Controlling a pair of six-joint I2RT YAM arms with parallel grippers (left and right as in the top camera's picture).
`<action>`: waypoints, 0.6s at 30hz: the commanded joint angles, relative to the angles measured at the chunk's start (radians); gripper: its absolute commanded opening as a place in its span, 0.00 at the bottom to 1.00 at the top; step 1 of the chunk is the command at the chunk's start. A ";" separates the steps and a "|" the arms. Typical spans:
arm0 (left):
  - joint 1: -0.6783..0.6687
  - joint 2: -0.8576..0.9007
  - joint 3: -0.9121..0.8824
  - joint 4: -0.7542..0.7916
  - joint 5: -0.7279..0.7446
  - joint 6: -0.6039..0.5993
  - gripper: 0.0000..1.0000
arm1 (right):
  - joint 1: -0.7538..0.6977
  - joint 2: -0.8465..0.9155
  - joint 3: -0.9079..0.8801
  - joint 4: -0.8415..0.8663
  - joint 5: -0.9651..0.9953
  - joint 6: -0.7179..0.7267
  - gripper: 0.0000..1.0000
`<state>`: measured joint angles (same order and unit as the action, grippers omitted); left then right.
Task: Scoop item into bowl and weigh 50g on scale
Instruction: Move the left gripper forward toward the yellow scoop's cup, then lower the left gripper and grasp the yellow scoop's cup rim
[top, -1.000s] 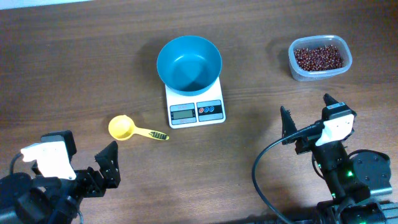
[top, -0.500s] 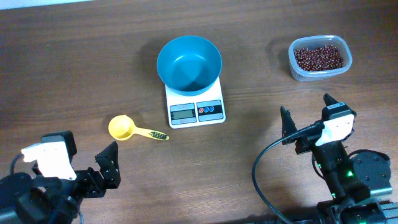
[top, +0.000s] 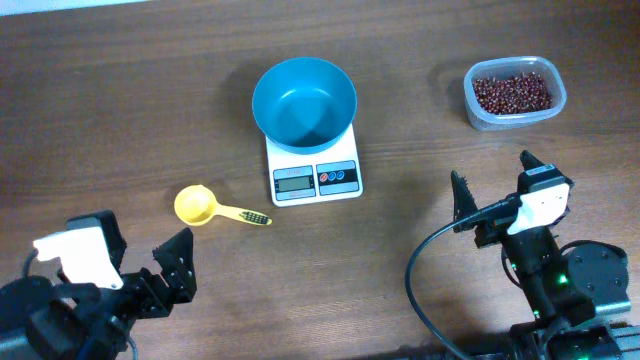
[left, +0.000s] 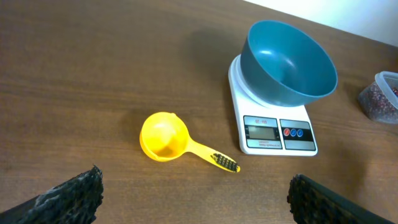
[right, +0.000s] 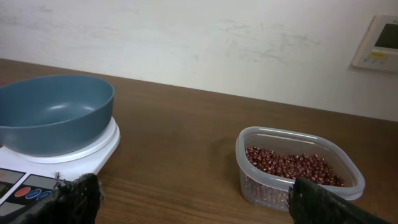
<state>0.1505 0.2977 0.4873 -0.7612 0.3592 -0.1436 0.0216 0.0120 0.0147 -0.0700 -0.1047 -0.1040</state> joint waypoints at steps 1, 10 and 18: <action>-0.006 0.067 0.031 -0.004 0.012 -0.021 0.99 | 0.013 -0.008 -0.009 0.000 0.005 0.011 0.99; -0.006 0.342 0.264 -0.129 -0.043 -0.018 0.99 | 0.013 -0.008 -0.009 0.000 0.005 0.011 0.99; -0.006 0.369 0.290 -0.157 -0.052 0.003 0.99 | 0.013 -0.008 -0.009 0.000 0.005 0.011 0.99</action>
<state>0.1505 0.6659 0.7506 -0.9199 0.3187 -0.1539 0.0216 0.0120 0.0147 -0.0700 -0.1047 -0.1040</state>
